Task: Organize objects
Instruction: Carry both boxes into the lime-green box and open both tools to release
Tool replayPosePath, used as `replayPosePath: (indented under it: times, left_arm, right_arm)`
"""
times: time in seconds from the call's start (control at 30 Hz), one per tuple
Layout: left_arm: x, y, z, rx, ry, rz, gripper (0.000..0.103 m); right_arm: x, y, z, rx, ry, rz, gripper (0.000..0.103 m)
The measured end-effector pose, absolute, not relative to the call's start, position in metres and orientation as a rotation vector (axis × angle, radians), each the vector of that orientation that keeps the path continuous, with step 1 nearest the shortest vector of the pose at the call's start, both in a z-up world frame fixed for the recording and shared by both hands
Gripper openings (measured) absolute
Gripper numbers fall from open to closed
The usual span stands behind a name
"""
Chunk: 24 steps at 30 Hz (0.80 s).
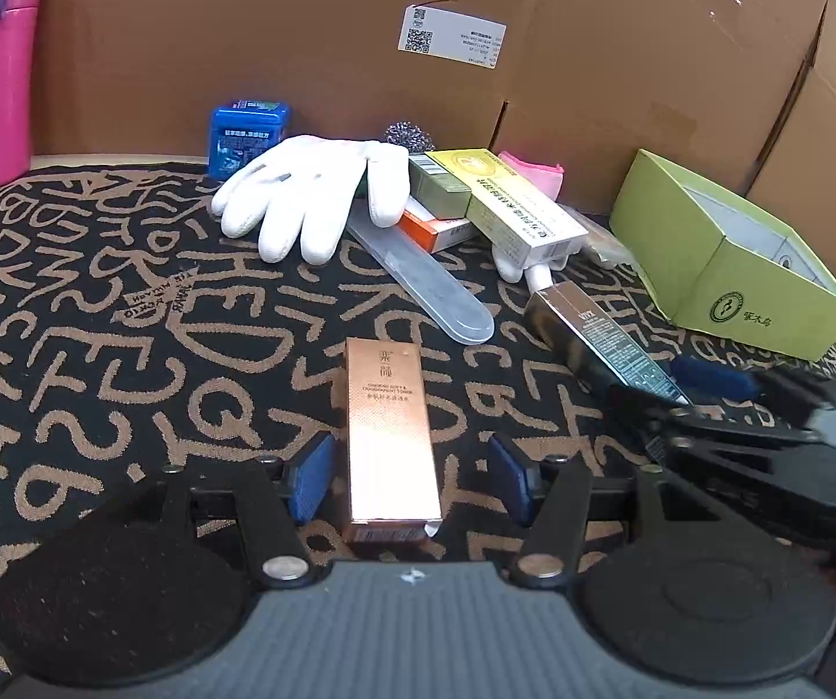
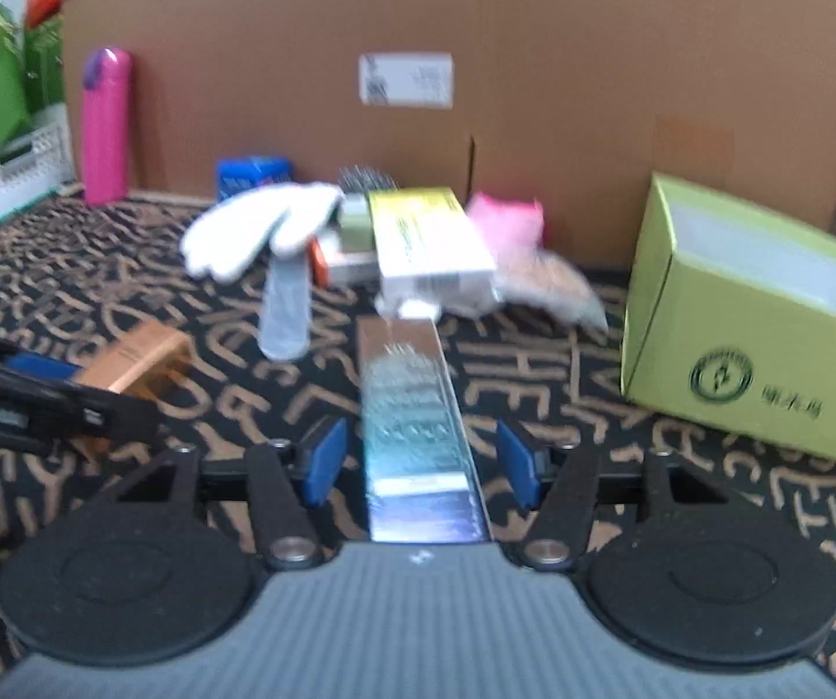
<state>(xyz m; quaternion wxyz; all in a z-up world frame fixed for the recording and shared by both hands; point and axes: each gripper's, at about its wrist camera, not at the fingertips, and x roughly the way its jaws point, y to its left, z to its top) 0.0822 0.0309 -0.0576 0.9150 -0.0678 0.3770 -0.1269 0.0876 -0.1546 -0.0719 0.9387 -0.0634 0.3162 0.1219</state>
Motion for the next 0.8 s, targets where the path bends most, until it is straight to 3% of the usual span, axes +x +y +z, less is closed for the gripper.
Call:
replayPosePath:
  times: [0.07,0.13,0.33,0.8]
  left_arm:
    - [0.079,0.030,-0.057,-0.100,0.774,-0.261,0.037]
    - [0.076,0.028,-0.056,-0.057,0.779,-0.289,0.036]
    - [0.061,0.018,-0.056,-0.044,0.797,-0.379,0.035]
    - [0.068,0.002,-0.058,0.005,0.798,-0.329,0.036]
  right_arm:
    - [0.084,-0.162,-0.076,-0.065,0.668,0.260,0.039]
    - [0.072,-0.166,-0.074,-0.047,0.691,0.251,0.038]
    - [0.035,-0.175,-0.069,-0.001,0.729,0.276,0.041]
    - [0.045,-0.162,-0.073,-0.055,0.715,0.267,0.044]
